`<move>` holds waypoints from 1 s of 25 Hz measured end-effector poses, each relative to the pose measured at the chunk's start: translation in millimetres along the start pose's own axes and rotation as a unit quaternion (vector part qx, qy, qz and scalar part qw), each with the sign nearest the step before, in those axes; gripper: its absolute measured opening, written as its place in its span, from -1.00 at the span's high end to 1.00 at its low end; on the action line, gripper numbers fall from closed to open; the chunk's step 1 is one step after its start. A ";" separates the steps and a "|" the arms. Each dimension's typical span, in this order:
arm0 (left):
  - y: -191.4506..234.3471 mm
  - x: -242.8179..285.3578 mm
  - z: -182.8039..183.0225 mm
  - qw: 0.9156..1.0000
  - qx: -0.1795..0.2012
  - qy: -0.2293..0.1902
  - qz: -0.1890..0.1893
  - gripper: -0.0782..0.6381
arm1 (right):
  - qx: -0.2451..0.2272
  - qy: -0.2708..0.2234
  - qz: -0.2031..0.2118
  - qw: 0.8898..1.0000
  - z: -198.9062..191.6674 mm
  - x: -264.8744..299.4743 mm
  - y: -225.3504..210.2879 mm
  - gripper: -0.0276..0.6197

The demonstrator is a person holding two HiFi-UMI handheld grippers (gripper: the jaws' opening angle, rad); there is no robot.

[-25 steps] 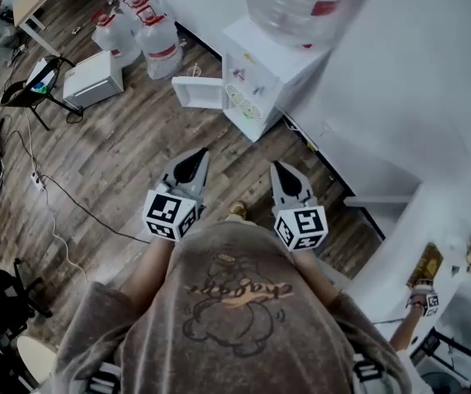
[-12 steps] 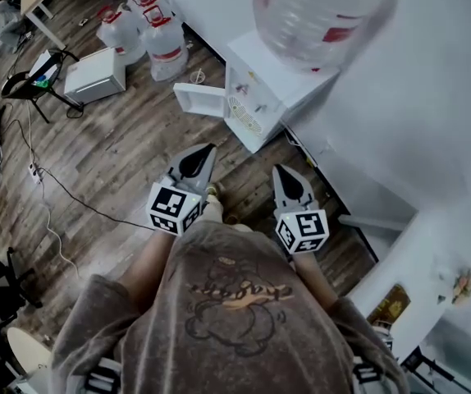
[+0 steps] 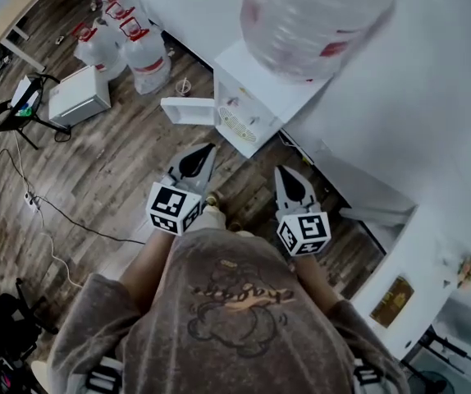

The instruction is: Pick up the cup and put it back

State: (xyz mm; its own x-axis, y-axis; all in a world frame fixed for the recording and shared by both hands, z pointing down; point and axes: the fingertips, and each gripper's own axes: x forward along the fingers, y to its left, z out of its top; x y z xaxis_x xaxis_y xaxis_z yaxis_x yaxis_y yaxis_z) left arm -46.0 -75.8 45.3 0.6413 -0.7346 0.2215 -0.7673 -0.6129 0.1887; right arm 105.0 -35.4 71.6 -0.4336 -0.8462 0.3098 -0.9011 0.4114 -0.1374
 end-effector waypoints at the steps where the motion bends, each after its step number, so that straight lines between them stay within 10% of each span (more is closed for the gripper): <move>1: 6.5 5.2 -0.7 1.000 0.001 0.002 -0.004 0.79 | 0.000 0.001 -0.004 1.000 0.5 6.0 -0.3 0.91; 25: 49.4 52.6 -100.7 1.000 -0.002 0.001 -0.019 0.78 | -0.006 -0.018 -0.015 1.000 -84.6 66.7 -22.2 0.91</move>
State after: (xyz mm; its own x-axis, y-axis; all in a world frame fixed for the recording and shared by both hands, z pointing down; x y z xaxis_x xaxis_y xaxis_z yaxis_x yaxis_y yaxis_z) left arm -49.9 -115.4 162.6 0.6707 -0.7095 0.2162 -0.7417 -0.6398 0.2014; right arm 97.0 -72.2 175.0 -0.4063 -0.8698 0.2801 -0.9137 0.3893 -0.1165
